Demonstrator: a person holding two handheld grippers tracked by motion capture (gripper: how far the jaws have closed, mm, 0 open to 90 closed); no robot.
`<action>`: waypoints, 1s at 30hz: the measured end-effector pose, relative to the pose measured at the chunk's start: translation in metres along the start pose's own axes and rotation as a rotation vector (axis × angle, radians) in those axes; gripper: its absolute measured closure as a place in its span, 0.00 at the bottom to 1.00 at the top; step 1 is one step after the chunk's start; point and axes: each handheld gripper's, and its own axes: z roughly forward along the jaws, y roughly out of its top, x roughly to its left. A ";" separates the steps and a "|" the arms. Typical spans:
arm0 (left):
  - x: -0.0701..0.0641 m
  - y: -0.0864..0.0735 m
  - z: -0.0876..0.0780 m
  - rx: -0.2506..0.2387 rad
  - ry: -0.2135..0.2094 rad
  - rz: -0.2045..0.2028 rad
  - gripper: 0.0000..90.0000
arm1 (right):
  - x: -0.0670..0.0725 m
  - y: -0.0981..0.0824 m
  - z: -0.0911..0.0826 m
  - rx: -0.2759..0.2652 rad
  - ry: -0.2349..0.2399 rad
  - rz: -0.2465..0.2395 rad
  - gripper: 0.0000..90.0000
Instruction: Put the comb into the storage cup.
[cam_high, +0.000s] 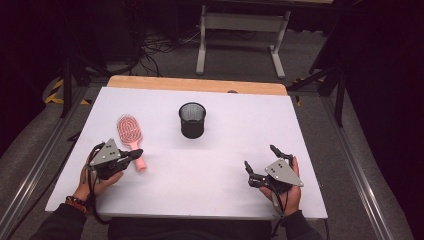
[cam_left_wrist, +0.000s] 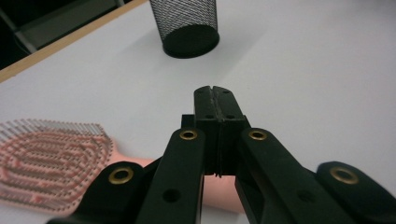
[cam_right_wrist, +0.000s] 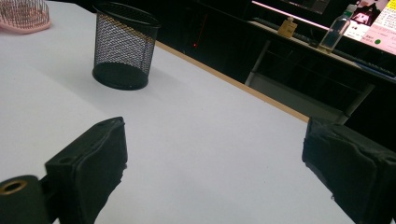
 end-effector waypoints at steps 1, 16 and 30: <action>-0.002 0.004 0.007 0.020 -0.020 0.015 1.00 | 0.000 0.000 0.000 0.003 -0.001 -0.004 0.08; -0.008 -0.002 0.037 0.194 -0.070 0.026 1.00 | -0.002 -0.002 0.003 0.030 0.019 0.033 0.09; -0.005 -0.005 0.041 0.237 -0.075 0.014 1.00 | -0.001 -0.004 0.005 0.049 0.029 0.024 0.09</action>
